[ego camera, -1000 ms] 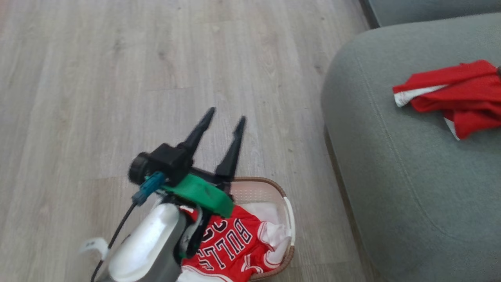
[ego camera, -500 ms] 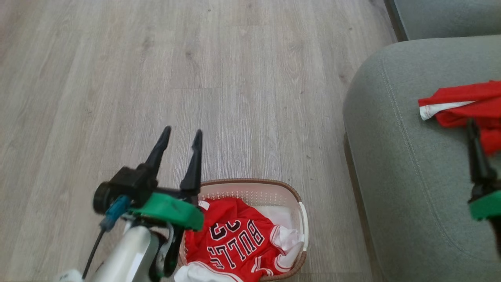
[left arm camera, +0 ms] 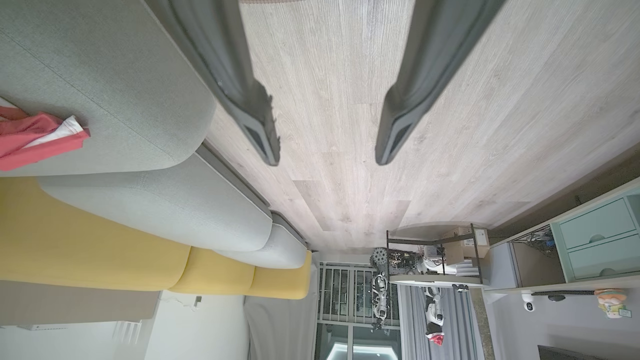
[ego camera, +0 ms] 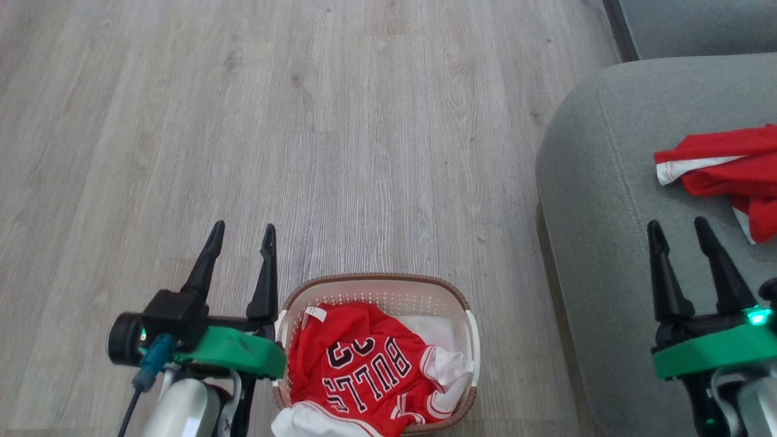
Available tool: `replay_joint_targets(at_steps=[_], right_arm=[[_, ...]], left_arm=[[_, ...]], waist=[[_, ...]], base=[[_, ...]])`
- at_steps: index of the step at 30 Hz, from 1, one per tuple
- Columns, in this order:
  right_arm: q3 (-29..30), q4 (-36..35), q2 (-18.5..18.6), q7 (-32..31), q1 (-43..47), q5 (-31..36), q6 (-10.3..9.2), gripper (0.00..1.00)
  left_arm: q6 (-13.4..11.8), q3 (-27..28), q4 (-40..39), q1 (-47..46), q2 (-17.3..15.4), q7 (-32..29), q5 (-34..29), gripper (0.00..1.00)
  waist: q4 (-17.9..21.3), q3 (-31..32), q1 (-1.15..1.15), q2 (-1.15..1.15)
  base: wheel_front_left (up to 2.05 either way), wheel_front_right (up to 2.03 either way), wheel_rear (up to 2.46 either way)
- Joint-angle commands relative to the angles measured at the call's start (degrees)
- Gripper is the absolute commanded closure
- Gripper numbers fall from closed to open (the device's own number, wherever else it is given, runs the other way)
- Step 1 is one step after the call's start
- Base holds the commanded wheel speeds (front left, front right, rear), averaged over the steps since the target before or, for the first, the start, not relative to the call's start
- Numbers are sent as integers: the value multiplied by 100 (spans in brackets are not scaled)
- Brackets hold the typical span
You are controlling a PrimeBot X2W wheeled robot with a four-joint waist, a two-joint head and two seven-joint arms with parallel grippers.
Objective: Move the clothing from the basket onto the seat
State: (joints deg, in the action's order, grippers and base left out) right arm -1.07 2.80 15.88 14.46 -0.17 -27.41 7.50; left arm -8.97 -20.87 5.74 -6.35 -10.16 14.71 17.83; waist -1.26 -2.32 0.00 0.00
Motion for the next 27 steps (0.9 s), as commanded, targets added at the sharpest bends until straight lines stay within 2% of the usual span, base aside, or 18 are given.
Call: replay_joint_targets(at_steps=[1,17,27], right_arm=[[-118,-217,31,53,-32,103,-1,0],[-291,-214,67,53,-171,206,-1,0],[-375,-256,286,53,-449,95,-1,0]], left_arm=[[71,320,-185,-114,9,29,-129,0],[471,772,-19,8,429,29,-491,0],[618,690,371,-276,586,29,-632,0]], waist=[[-4,-35,0,0],[41,-101,0,0],[166,-537,0,0]], base=[[0,0,0],[0,0,0],[0,0,0]])
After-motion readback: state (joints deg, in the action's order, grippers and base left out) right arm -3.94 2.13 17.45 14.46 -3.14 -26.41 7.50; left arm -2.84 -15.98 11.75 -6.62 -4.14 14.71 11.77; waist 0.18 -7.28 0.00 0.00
